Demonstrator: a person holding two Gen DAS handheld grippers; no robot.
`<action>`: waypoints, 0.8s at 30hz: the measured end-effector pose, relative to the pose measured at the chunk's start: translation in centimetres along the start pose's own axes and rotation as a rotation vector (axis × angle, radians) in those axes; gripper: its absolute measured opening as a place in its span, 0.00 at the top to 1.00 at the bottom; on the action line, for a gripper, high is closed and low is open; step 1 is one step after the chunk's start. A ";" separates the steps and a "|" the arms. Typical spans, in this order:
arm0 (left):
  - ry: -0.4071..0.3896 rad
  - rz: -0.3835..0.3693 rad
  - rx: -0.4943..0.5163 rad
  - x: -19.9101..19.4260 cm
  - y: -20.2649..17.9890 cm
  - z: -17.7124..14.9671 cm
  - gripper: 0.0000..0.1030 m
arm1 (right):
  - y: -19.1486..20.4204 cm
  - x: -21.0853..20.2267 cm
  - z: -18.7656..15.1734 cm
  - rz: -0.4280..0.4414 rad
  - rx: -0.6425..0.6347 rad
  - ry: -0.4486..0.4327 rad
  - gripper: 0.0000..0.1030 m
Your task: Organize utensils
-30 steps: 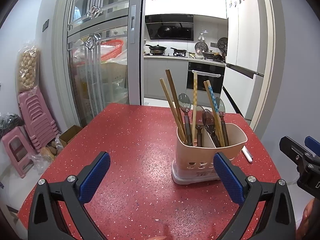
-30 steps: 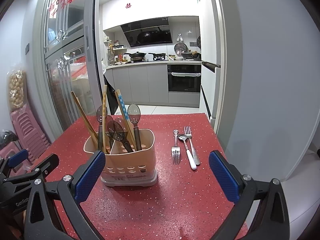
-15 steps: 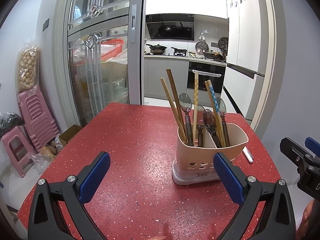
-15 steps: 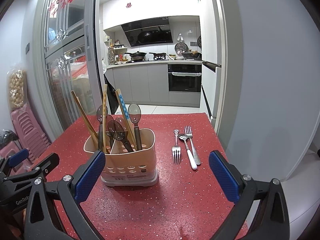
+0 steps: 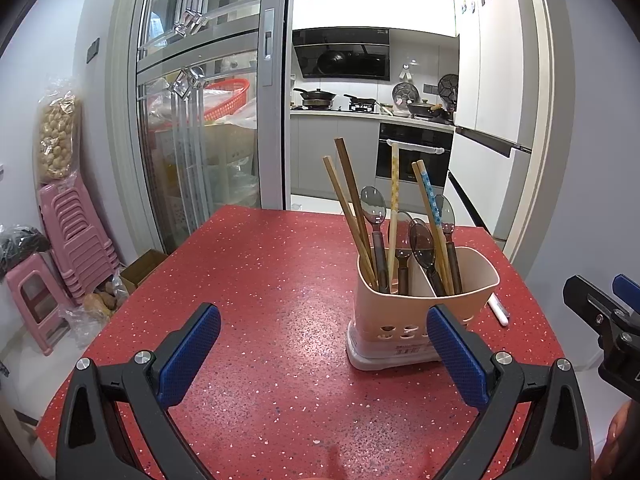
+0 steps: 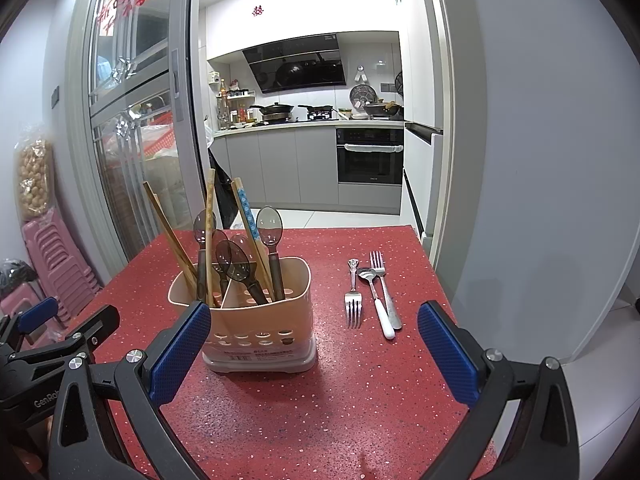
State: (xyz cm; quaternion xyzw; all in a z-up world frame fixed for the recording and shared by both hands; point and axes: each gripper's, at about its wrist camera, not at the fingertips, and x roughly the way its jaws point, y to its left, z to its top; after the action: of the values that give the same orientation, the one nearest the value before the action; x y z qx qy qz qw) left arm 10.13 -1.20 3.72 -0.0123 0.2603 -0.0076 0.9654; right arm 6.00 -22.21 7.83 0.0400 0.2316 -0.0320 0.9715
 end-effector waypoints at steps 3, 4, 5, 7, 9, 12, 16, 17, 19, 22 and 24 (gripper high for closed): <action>0.000 0.000 -0.002 0.0 0.0 0.0 0.00 | 0.0 0.0 0.0 0.001 0.000 0.000 0.00; 0.001 0.000 -0.001 0.0 0.0 0.0 0.00 | 0.1 0.0 -0.1 0.001 -0.001 0.000 0.00; 0.001 0.000 0.000 0.0 0.0 0.0 0.00 | 0.0 0.1 0.0 0.001 -0.001 0.000 0.00; 0.000 0.000 0.000 0.0 0.0 0.0 0.00 | 0.0 0.1 0.0 0.002 -0.001 0.000 0.00; 0.000 0.000 -0.001 0.0 0.0 0.0 0.00 | 0.0 0.1 0.0 0.002 0.000 0.000 0.00; -0.001 0.001 0.000 0.0 0.0 0.0 0.00 | 0.0 0.1 0.0 0.001 -0.001 0.000 0.00; -0.001 0.003 0.001 0.0 0.0 0.0 0.00 | 0.1 0.1 -0.1 0.002 -0.001 -0.001 0.00; -0.001 0.004 0.001 0.0 0.0 0.0 0.00 | 0.1 0.1 0.0 0.002 -0.001 -0.001 0.00; -0.002 0.004 0.001 0.0 0.0 0.0 0.00 | 0.1 0.1 -0.1 0.003 -0.002 0.000 0.00; -0.001 0.003 0.001 0.0 0.0 0.0 0.00 | 0.1 0.1 -0.1 0.003 -0.001 0.000 0.00; -0.002 0.004 0.001 0.0 0.0 0.0 0.00 | 0.1 0.1 -0.1 0.002 -0.001 0.000 0.00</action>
State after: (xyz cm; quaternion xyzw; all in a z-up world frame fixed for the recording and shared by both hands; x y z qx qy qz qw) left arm 10.12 -1.21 3.75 -0.0114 0.2596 -0.0056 0.9656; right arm 6.08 -22.07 7.74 0.0397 0.2317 -0.0311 0.9715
